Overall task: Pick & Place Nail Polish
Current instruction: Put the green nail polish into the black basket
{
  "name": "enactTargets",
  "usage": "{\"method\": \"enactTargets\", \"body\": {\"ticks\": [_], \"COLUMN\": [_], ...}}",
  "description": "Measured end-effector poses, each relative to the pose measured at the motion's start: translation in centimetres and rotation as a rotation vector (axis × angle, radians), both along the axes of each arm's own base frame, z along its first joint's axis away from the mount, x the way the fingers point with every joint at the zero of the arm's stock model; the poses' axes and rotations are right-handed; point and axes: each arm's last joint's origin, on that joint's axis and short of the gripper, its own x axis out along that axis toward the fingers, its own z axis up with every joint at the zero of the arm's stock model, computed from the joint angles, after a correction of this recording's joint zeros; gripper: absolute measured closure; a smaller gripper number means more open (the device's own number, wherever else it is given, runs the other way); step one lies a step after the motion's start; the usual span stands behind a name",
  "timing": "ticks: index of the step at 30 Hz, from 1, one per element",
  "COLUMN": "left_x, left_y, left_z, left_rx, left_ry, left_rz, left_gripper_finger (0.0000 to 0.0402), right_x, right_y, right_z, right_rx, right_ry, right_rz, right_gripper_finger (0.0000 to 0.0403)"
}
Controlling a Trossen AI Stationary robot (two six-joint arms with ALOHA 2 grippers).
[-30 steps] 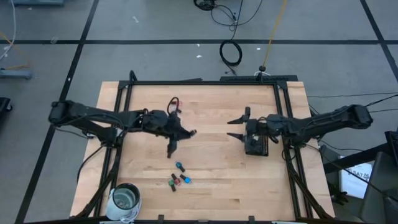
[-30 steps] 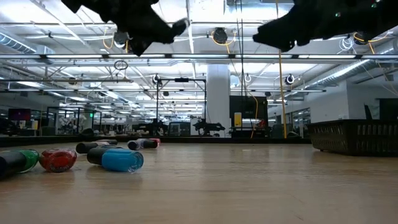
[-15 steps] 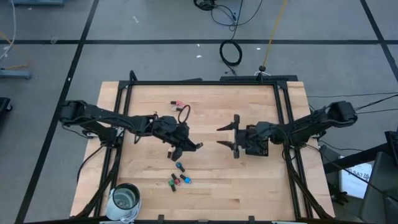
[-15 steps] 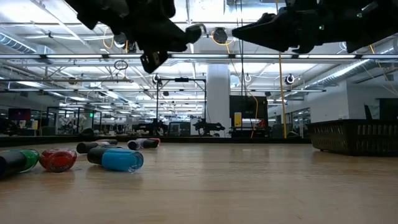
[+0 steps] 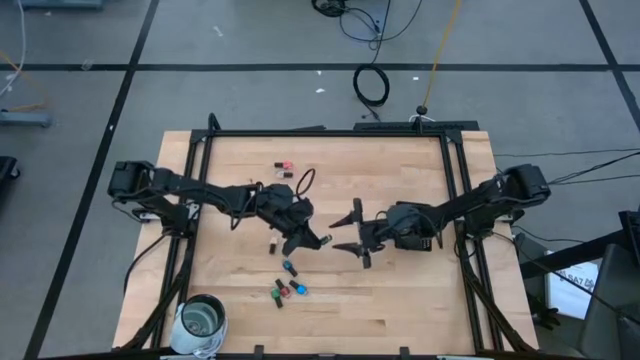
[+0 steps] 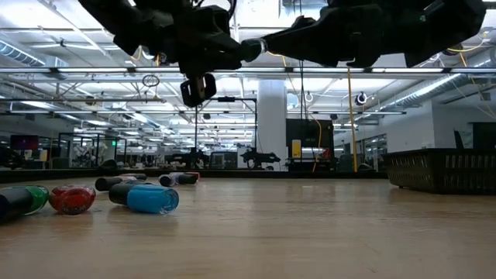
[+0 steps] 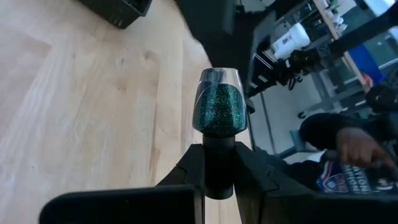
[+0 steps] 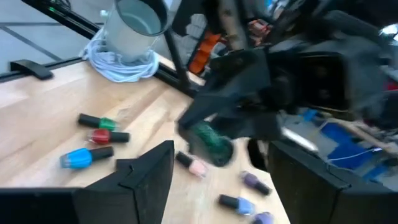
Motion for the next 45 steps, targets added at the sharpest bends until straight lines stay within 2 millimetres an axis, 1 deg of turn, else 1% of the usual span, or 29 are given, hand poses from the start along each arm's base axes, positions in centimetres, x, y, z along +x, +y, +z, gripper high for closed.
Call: {"method": "enactTargets", "body": {"ticks": [4, 10, 18, 23, 28, 32, 36, 39, 45], "left_x": [0.0, 0.0, 0.0, 0.6, 1.9, 3.0, 3.4, 3.4, 3.0], "left_y": [0.4, 0.3, 0.3, 0.1, -0.5, -0.7, -0.4, -0.2, 0.1], "left_z": [0.0, 0.0, 0.0, -0.8, -1.3, -0.4, 0.5, 0.5, -0.1], "left_rx": [-0.023, -0.061, -0.081, -0.101, -0.132, -0.157, -0.152, -0.14, -0.142], "left_ry": [0.014, 0.036, 0.045, 0.053, 0.072, 0.042, 0.039, 0.08, 0.16], "left_rz": [0.015, 0.026, 0.038, 0.04, -0.027, -0.105, -0.14, -0.136, -0.124], "left_gripper_finger": [0.0367, 0.0367, 0.0367, 0.0367, 0.0367, 0.0367, 0.0367, 0.0367, 0.0367], "right_x": [0.4, 0.7, 0.9, 0.9, 0.9, 0.9, 0.9, 0.8, 0.7], "right_y": [0.1, 0.2, 0.2, 0.2, 0.2, 0.3, 0.3, 0.5, 1.3], "right_z": [-0.5, -1.4, -1.2, -1.1, -1.2, -1.3, -1.3, -1.3, -1.3], "right_rx": [0.013, 0.018, 0.014, 0.016, 0.017, 0.017, 0.024, 0.025, 0.0], "right_ry": [0.019, 0.056, 0.024, 0.017, 0.024, 0.035, 0.036, 0.036, 0.03], "right_rz": [0.021, 0.02, 0.023, 0.027, 0.035, 0.053, 0.072, 0.077, 0.106], "right_gripper_finger": [0.016, 0.016, 0.0161, 0.0161, 0.0161, 0.0161, 0.0161, 0.0168, 0.0192]}}
